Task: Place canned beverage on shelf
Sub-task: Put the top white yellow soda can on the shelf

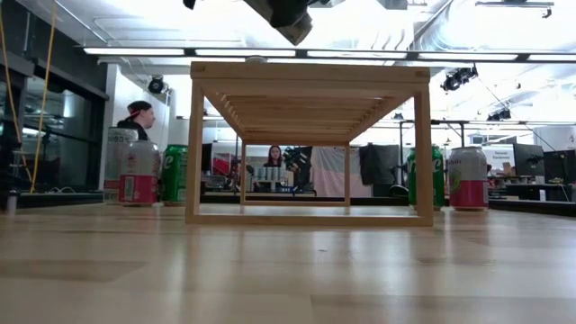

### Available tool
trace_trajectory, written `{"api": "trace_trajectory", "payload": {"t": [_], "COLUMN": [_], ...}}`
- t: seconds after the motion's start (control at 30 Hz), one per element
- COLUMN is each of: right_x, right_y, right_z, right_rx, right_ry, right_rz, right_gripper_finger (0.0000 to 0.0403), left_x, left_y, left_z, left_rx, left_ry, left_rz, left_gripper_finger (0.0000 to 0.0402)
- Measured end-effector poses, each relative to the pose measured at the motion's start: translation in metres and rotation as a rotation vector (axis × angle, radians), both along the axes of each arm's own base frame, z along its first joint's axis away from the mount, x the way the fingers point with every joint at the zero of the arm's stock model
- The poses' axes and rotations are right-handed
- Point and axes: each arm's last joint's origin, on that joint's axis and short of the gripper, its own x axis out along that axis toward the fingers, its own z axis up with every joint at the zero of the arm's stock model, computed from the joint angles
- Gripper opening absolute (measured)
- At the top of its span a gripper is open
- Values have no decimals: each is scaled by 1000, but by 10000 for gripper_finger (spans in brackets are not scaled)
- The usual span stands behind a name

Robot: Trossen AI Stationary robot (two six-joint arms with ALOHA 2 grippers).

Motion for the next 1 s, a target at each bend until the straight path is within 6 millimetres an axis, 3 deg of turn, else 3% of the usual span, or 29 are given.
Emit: {"api": "trace_trajectory", "payload": {"t": [0.37,0.67,1.0], "right_x": [10,9,8], "right_y": [-10,-6,-10], "right_z": [-2,5,6], "right_rx": [-48,-82,-100], "right_ry": [-14,-34,2], "right_rz": [8,9,-29], "right_gripper_finger": [337,231,231], "left_x": [0,-1,-2], "left_y": [1,2,1], "left_z": [2,2,3], "left_rx": [-6,-3,76], "left_ry": [-22,-26,17], "left_rz": [19,29,-2], "left_gripper_finger": [241,241,296]}}
